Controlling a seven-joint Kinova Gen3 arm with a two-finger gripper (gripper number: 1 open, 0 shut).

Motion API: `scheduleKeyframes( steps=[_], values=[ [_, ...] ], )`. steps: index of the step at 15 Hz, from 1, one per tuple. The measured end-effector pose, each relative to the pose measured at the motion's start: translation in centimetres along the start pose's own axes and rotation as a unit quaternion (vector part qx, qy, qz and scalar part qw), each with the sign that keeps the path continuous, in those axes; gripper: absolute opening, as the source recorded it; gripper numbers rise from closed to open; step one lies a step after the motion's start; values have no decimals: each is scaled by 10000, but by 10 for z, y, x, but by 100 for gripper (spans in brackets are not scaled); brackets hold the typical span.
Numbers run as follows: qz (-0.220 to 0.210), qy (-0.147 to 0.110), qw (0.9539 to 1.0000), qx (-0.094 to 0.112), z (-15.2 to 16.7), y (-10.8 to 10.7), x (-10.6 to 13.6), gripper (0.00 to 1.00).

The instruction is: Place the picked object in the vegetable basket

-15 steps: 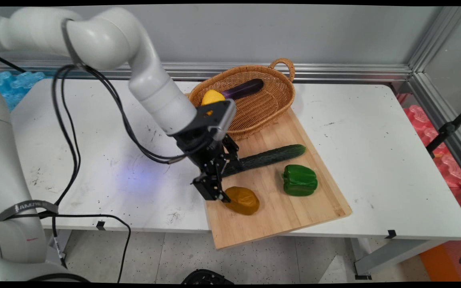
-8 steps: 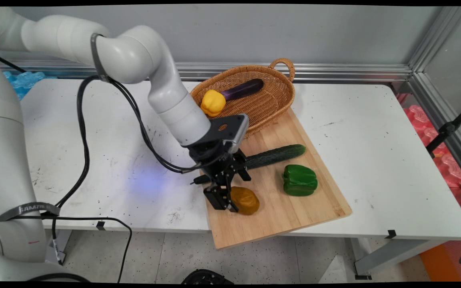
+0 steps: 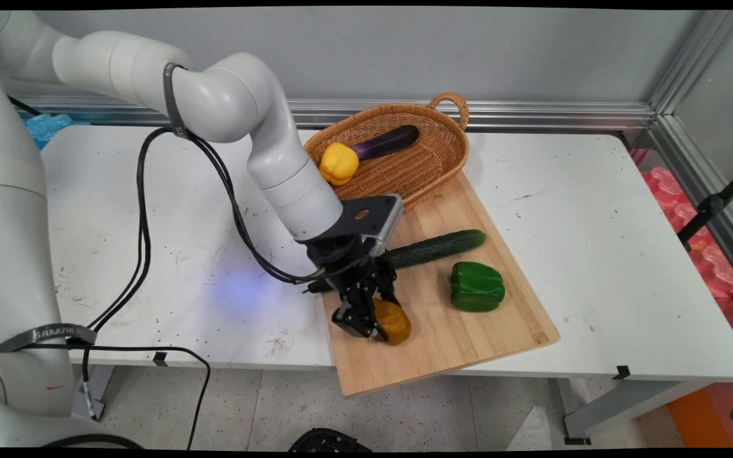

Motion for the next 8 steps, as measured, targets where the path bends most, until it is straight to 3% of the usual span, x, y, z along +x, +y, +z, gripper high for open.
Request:
scheduleKeyframes(
  steps=[8],
  values=[
    [197, 8, 9998, 13, -11, -3, 6, 0]
  ],
)
